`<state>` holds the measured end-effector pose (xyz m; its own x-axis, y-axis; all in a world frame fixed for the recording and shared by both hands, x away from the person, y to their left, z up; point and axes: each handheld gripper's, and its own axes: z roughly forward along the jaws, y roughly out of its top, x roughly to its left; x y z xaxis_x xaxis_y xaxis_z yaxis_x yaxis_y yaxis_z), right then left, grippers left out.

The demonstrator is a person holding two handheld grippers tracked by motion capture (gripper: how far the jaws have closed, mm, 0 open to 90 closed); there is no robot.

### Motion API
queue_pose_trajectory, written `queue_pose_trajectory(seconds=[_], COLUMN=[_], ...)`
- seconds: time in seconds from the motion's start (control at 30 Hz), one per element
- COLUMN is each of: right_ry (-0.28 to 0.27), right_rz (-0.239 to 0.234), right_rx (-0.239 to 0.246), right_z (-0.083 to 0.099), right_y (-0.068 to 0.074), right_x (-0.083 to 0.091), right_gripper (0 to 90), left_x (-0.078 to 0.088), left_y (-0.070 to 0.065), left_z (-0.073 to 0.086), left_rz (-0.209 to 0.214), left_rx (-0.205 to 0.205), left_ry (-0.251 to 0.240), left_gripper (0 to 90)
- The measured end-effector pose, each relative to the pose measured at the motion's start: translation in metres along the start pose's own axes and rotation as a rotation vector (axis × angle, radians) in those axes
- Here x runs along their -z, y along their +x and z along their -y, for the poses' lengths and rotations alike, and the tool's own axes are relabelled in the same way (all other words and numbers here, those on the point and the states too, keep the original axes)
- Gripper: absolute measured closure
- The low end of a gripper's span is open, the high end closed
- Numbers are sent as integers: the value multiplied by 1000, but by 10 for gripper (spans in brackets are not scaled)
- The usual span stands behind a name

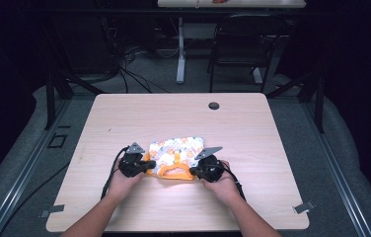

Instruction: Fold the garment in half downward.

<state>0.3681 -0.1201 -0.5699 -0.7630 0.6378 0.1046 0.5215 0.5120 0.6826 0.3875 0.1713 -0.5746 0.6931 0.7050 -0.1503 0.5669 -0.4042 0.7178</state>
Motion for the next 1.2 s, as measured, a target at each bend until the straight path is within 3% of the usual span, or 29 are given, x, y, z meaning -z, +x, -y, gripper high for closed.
queue_pose_trajectory(seconds=[0.03,0.23,0.43,0.87,0.93,1.2], right_ry=[4,14,10,12,4,-39], right_rz=[2,18,13,27,23,31], right_rx=[-16,-6,-11,-18,-46,3], right_z=[-2,-8,-9,-12,-14,-25], right_y=[-3,-8,-12,-12,-11,-2], right_x=[-1,-5,-6,-7,-4,19], right_gripper=[900,900,900,900,899,896], left_x=[-1,-4,-6,-5,-2,18], left_y=[1,6,7,6,3,-4], left_z=[0,-2,-7,-8,-9,-14], left_rz=[0,1,-18,-23,-25,-21], left_rx=[11,34,14,34,35,18], left_ry=[-5,-18,-1,-7,-17,-50], left_gripper=[900,900,900,900,900,898])
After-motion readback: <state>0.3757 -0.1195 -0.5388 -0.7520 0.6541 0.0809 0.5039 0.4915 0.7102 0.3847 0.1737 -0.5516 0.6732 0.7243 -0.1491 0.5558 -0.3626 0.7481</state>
